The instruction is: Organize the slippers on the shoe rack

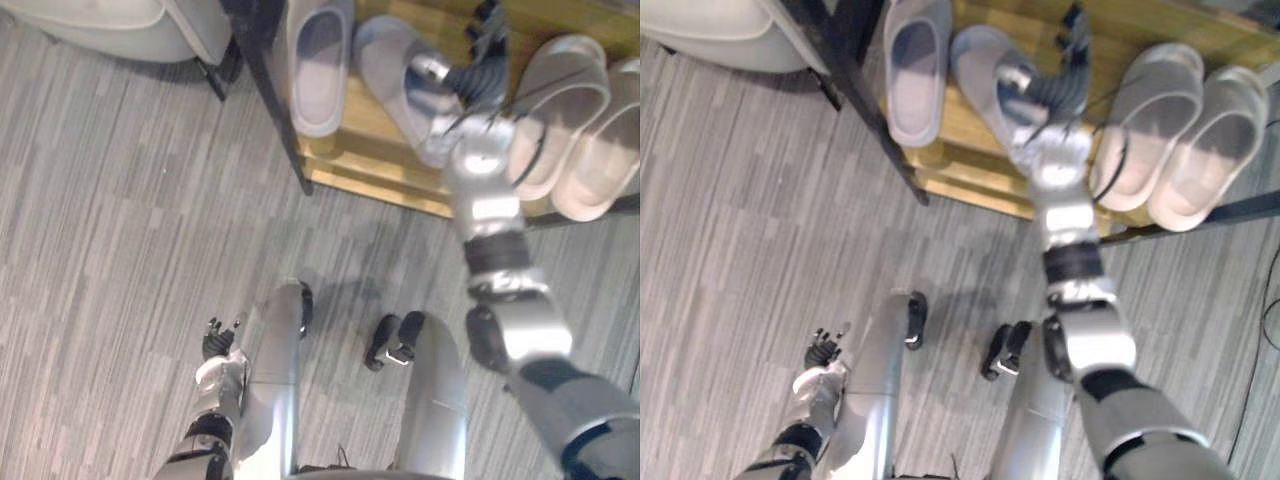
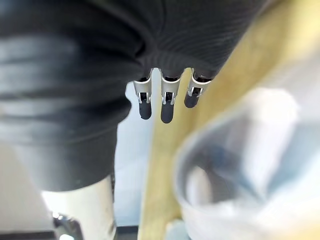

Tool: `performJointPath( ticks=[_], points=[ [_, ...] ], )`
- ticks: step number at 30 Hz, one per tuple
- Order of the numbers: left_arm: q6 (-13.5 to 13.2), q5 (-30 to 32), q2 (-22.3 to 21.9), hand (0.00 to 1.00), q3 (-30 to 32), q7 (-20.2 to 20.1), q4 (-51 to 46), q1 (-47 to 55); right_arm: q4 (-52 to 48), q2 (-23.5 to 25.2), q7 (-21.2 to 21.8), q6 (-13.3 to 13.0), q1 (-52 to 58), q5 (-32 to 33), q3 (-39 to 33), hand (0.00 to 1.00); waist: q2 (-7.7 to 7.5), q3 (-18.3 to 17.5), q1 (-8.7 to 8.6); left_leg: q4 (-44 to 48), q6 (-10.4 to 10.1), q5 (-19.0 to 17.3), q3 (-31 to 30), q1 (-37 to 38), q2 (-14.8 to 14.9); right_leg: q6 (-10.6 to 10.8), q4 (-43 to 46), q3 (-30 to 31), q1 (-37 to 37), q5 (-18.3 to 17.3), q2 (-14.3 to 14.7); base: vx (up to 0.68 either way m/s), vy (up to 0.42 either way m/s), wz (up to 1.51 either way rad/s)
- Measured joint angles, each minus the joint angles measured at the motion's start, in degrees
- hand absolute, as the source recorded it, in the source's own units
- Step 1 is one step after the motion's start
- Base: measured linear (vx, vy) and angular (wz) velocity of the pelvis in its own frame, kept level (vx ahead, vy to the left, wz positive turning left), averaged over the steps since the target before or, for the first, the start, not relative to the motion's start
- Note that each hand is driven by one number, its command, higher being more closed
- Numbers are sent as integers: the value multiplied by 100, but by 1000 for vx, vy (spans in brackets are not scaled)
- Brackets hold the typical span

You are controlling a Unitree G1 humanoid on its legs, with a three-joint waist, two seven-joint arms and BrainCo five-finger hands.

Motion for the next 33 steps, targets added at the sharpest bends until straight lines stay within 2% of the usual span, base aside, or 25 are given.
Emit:
performJointPath(
  ticks=[8,14,26,33],
  points=[
    [14,3,-113,0,281,12,-29,-31,10,298,-144,12,162,1,-943,0,-1,-2,-6,-26,-3,-1,-49,91,9,-6,-66,-69,146,4,23,-1,-3,0],
    [64,3,-136,0,324,13,-24,-43,54,348,-203,34,295,-5,-1238,0,-11,-23,4,-90,-4,-1,-41,109,13,-14,-128,-76,159,16,33,0,0,0],
    [97,2,-135,0,404,19,-15,-70,71,528,-31,-13,495,181,-1215,0,-4,-75,27,-131,-17,-9,-4,164,119,-45,-198,-69,179,44,123,2,-28,-4],
    [104,19,-191,0,401,8,-81,-165,73,606,182,-92,655,404,-743,0,2,-168,33,-136,-18,-10,-7,163,119,-51,-201,-74,179,48,123,0,0,0]
  ],
)
